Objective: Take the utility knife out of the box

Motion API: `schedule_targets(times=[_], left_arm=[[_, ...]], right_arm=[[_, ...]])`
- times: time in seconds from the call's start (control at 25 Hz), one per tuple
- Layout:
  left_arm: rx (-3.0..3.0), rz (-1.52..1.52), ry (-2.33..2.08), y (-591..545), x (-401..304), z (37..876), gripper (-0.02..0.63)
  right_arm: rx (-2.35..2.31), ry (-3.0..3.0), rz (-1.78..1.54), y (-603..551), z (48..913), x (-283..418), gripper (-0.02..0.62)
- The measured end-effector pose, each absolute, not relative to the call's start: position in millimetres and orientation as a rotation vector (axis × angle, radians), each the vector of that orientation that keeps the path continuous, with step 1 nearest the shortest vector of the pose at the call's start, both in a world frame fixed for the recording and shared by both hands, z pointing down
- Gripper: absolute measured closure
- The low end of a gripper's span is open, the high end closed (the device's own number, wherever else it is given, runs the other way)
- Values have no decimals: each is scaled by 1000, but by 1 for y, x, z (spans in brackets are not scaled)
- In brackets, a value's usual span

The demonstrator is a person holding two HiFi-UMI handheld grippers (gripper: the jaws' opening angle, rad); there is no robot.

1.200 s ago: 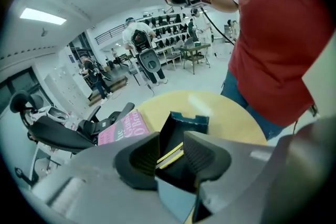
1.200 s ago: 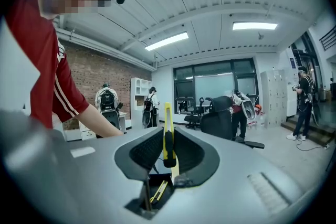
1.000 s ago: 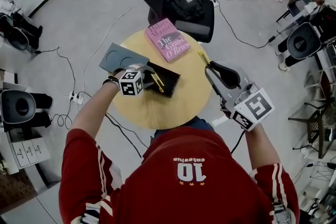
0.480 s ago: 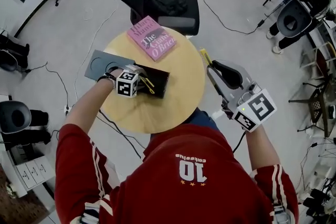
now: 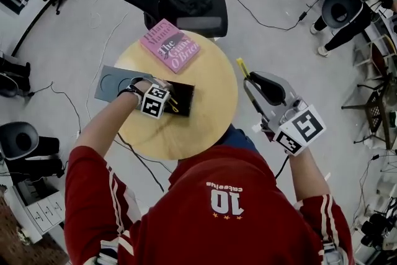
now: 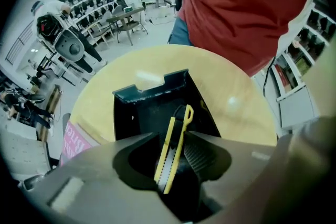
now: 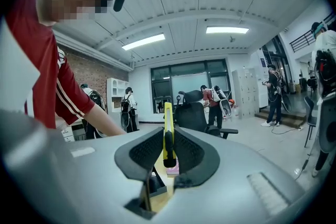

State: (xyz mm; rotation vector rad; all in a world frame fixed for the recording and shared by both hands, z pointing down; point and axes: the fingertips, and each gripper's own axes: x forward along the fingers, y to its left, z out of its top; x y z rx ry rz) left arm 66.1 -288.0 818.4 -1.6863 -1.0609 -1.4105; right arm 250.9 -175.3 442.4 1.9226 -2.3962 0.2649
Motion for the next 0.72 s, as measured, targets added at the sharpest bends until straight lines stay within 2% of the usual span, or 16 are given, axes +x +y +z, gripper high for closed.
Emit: schedule_targets(times=[0.24, 0.72], left_arm=[[-1568, -1448, -1123, -286, 63, 830, 463], [-1715, -1445, -1060, -283, 71, 820, 477]], right_arm=[[1901, -2406, 284, -183, 440, 251, 532], [1878, -2401, 294, -184, 439, 255, 532]])
